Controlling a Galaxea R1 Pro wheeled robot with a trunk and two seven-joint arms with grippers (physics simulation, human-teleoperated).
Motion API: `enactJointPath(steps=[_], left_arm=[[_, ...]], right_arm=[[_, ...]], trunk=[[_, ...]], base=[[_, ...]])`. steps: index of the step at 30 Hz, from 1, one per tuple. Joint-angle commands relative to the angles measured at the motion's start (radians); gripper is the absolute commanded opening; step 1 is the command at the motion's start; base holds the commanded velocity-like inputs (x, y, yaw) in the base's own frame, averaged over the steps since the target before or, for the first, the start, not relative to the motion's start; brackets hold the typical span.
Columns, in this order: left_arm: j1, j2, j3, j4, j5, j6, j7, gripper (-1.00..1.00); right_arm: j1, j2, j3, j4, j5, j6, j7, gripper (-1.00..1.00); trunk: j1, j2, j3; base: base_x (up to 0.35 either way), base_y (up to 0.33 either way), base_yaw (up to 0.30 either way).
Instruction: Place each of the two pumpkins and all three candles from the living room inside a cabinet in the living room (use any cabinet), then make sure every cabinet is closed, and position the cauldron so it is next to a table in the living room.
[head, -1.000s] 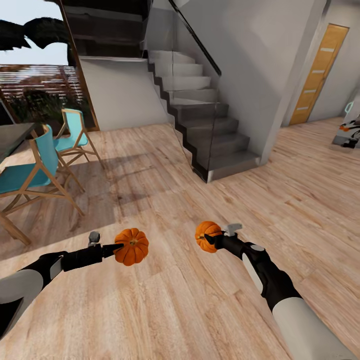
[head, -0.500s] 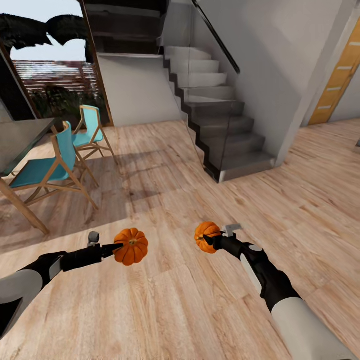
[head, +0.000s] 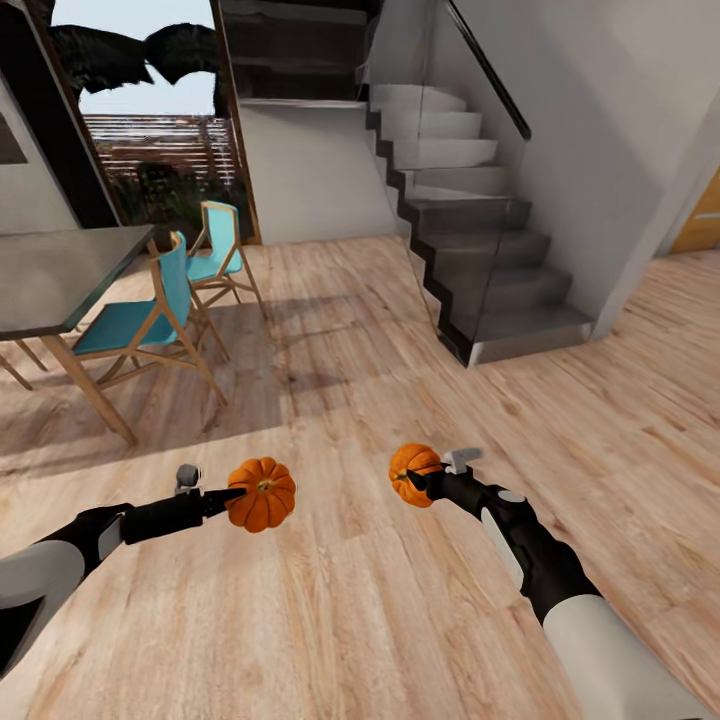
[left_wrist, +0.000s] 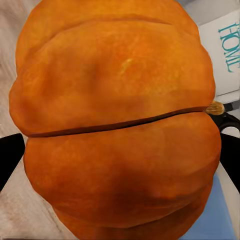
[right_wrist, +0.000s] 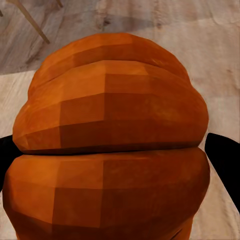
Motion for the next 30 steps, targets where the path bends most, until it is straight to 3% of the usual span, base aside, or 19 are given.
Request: enactJointPath(steps=[1, 30], left_arm=[[0.001, -0.001, 0.005, 0.000, 0.000, 0.000, 0.001, -1.00], [0.004, -0.001, 0.006, -0.002, 0.001, -0.003, 0.010, -1.00]], right_arm=[[0.000, 0.000, 0.000, 0.000, -0.001, 0.000, -0.002, -1.00], [0.000, 0.000, 0.000, 0.032, -0.003, -0.001, -0.003, -1.00]], trunk=[[0.000, 0.000, 0.000], [0.000, 0.000, 0.000]], base=[[0.000, 0.000, 0.280], [0.000, 0.000, 0.284]])
